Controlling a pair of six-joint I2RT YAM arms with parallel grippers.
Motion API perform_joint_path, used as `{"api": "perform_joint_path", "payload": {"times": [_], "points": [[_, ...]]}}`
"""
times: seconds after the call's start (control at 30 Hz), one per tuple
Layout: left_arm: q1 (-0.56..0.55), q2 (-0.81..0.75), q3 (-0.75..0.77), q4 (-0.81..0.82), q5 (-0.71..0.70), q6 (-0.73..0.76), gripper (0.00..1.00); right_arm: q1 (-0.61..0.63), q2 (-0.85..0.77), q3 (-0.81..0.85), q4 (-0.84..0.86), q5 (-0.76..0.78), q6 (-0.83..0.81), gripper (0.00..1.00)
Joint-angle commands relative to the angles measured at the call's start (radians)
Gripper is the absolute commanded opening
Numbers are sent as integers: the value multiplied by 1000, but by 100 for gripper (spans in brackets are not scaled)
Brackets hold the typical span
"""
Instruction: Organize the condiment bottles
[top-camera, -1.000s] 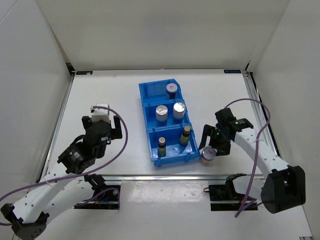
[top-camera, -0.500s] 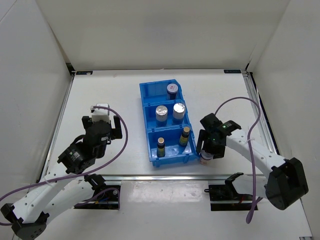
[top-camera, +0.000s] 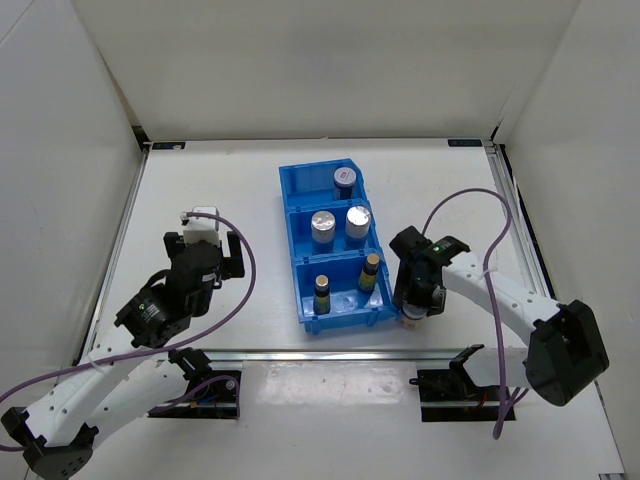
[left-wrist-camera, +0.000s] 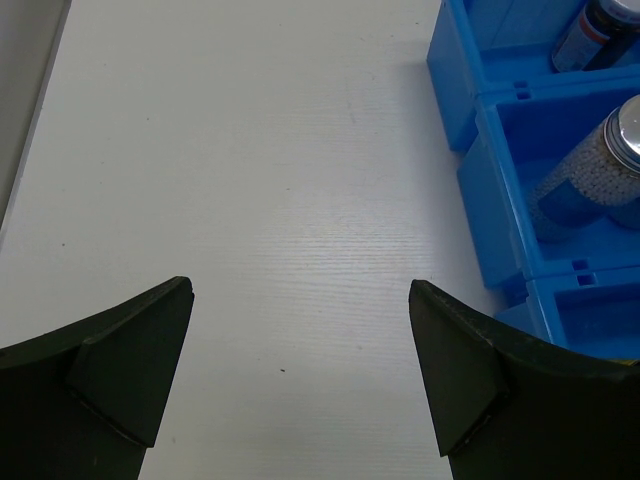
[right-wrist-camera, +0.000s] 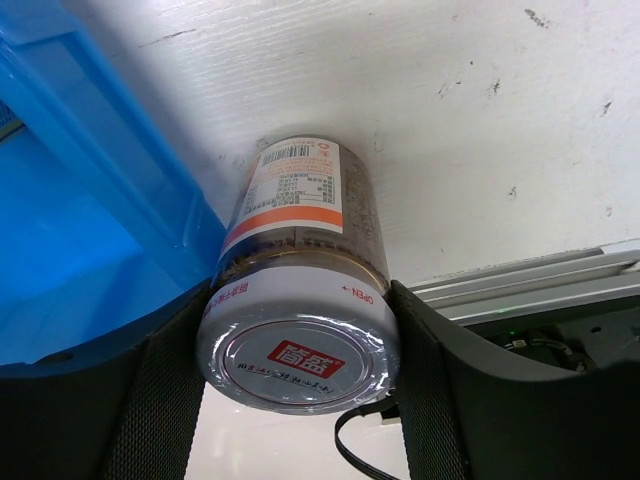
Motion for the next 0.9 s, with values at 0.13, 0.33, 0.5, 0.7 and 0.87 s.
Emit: {"api": "perform_joint_path", "payload": {"times": [0.13, 0.33, 0.5, 0.7, 0.87], "points": [[-5, -18, -6, 10, 11, 6, 100, 8, -68, 213, -223, 165, -15, 21], [-5, -18, -6, 10, 11, 6, 100, -1, -49, 496, -290, 329, -126, 4], [-5, -18, -6, 10, 11, 6, 100, -1, 59, 703, -186, 308, -297, 0], [-5, -18, -6, 10, 11, 6, 100, -1, 306, 1036, -80, 155, -485, 0], [-5, -18, -6, 10, 11, 6, 100, 18, 524, 1234, -2, 38, -599, 0]]}}
